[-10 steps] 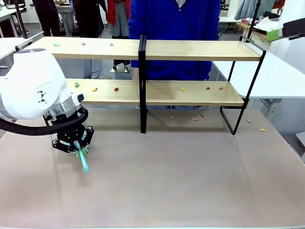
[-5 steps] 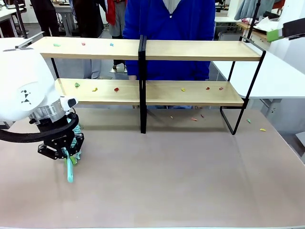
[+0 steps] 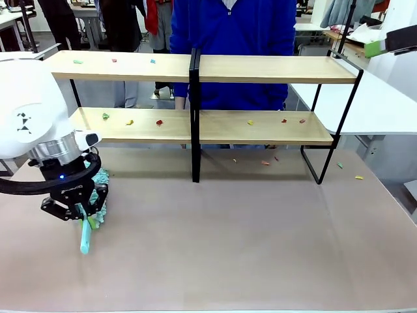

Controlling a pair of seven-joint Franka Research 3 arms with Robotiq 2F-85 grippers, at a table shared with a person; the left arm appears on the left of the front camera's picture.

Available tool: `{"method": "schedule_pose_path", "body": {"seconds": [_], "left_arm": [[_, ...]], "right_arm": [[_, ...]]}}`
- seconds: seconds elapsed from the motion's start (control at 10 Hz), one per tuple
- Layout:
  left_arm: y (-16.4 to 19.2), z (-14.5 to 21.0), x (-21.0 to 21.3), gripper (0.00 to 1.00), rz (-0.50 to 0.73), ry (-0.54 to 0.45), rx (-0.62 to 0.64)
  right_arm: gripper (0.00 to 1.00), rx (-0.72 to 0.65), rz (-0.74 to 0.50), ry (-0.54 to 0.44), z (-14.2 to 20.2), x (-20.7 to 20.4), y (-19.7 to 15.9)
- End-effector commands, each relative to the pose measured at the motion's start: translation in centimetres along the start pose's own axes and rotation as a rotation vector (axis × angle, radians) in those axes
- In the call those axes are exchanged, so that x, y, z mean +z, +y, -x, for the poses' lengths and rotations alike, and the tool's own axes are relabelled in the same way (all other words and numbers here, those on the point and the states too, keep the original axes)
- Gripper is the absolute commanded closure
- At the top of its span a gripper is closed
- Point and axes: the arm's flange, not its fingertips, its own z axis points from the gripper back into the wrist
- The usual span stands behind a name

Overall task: Clean the shelves.
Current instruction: Clean a randomly selected level of the Shelf with the Duster.

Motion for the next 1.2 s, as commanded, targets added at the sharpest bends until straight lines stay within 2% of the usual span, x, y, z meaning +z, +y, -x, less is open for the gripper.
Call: {"method": "schedule_pose_path", "body": {"seconds": [0.0, 0.1, 0.7, 0.8, 0.9, 1.1], "left_arm": [[7.1, 5.6, -4.2, 1.0, 0.064, 0.009, -0.058], [0.0, 0.0, 0.0, 1.0, 0.0, 0.0, 0.0], [0.0, 0.0, 0.0, 1.0, 0.0, 0.0, 0.0], [0.2, 0.0, 0.1, 0.88, -0.003, 0.001, -0.021], [0.3, 0.4, 0.3, 0.88, -0.028, 0.03, -0.065], [0.9, 1.6, 0.5, 0.88, -0.079, 0.095, -0.027]], "right_arm": [[0.0, -0.003, -0.003, -0.002, 0.0, 0.1, -0.1], [0.0, -0.003, -0.003, -0.002, 0.0, 0.1, -0.1], [0.0, -0.003, -0.003, -0.002, 0.0, 0.1, -0.1], [0.0, -0.003, -0.003, -0.002, 0.0, 0.1, -0.1], [0.0, -0.003, -0.003, -0.002, 0.0, 0.1, -0.1], [0.0, -0.003, -0.003, -0.002, 0.0, 0.1, -0.1]]}}
